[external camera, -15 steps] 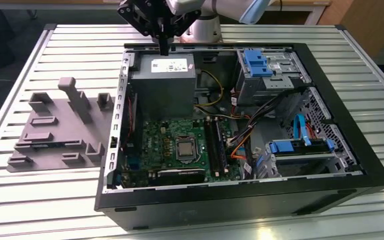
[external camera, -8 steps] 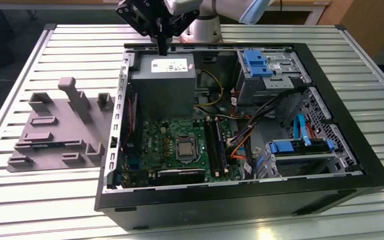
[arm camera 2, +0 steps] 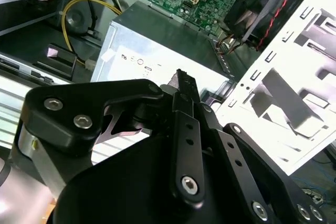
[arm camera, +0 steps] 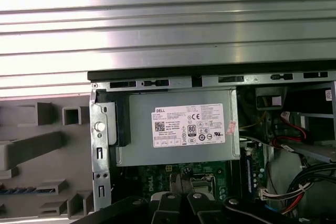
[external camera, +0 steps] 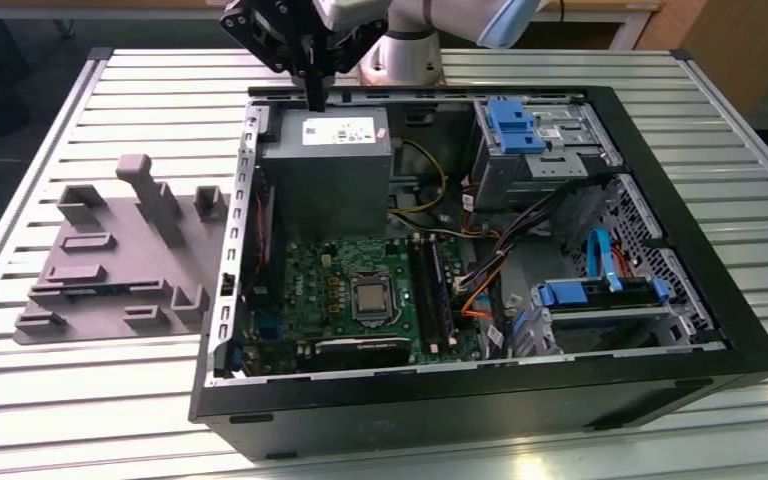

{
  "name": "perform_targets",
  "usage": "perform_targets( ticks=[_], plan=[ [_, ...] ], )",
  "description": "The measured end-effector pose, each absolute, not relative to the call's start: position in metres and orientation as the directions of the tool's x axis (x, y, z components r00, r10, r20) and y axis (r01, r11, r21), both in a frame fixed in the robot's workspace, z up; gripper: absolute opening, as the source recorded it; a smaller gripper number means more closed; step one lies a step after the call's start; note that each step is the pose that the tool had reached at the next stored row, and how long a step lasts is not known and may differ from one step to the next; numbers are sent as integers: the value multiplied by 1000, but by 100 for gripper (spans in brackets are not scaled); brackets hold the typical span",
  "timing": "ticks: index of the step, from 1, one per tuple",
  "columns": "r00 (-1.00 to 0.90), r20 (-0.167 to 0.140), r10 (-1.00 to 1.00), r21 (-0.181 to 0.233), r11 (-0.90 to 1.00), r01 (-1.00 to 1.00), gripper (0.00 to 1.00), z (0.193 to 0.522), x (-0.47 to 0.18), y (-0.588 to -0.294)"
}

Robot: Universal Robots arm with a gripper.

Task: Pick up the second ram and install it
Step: 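Reach for the second ram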

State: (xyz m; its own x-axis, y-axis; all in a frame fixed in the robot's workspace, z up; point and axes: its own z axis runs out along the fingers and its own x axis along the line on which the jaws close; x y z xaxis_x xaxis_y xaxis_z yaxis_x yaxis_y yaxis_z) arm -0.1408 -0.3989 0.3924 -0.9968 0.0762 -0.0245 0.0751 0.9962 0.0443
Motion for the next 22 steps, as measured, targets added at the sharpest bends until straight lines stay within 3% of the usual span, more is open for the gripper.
perform_targets(
  ticks=[22],
  plan=[
    [-997, -25, 76, 44, 996, 75, 11, 392, -163, -399]
  ],
)
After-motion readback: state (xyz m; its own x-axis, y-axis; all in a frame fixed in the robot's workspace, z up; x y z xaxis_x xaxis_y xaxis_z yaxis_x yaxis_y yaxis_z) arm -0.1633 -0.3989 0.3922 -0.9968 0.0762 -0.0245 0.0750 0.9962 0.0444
